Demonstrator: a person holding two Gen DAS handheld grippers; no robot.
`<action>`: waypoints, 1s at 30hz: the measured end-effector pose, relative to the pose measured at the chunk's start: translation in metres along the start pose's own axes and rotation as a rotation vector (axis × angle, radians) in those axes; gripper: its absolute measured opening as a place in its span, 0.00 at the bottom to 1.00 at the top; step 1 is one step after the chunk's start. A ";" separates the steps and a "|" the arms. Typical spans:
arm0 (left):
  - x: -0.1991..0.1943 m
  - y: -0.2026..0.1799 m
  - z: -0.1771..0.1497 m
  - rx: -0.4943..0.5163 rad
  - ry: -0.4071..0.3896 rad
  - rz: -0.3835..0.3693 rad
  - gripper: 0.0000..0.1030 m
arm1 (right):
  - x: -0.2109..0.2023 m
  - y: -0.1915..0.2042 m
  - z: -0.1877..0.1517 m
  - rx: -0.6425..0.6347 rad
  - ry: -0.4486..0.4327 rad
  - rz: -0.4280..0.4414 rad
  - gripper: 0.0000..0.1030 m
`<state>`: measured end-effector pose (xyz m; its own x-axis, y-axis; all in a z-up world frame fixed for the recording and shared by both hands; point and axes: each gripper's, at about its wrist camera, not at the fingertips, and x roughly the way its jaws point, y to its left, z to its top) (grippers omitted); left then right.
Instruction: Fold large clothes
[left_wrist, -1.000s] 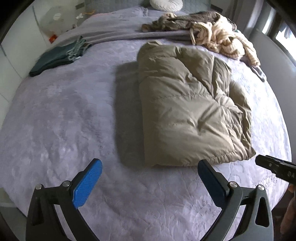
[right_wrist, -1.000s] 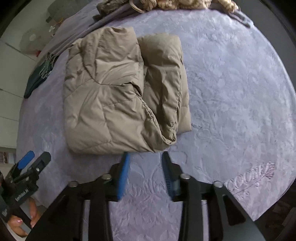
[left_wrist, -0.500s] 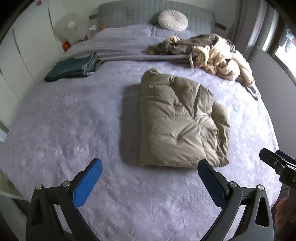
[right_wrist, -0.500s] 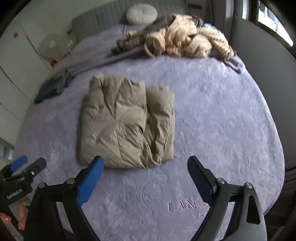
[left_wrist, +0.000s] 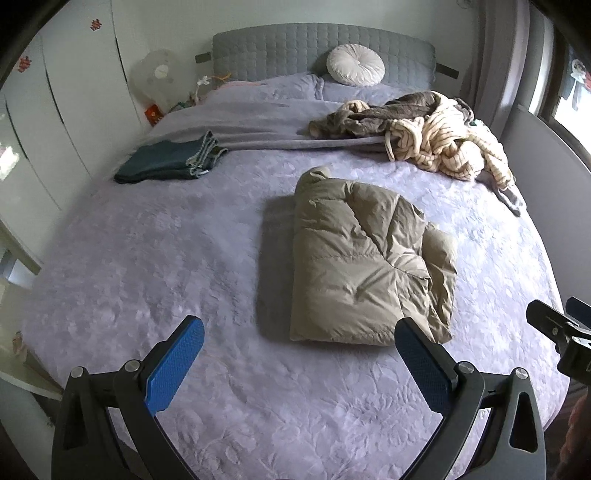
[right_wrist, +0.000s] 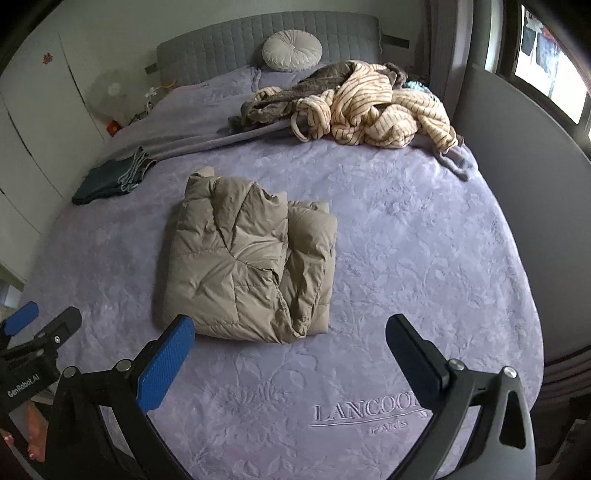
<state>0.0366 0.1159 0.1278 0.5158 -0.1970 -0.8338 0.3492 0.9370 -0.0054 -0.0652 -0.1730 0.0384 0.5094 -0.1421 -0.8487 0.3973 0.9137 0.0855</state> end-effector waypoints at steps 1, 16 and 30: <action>-0.002 0.000 0.000 0.000 -0.001 0.002 1.00 | -0.001 0.000 0.000 0.000 -0.002 -0.001 1.00; -0.008 -0.001 -0.001 -0.001 -0.010 0.006 1.00 | -0.005 -0.001 -0.001 0.004 -0.009 -0.008 1.00; -0.008 0.000 -0.001 0.001 -0.011 0.005 1.00 | -0.008 -0.001 -0.002 0.002 -0.012 -0.008 1.00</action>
<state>0.0321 0.1180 0.1339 0.5258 -0.1958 -0.8277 0.3473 0.9378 -0.0012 -0.0710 -0.1720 0.0445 0.5149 -0.1538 -0.8433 0.4032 0.9116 0.0799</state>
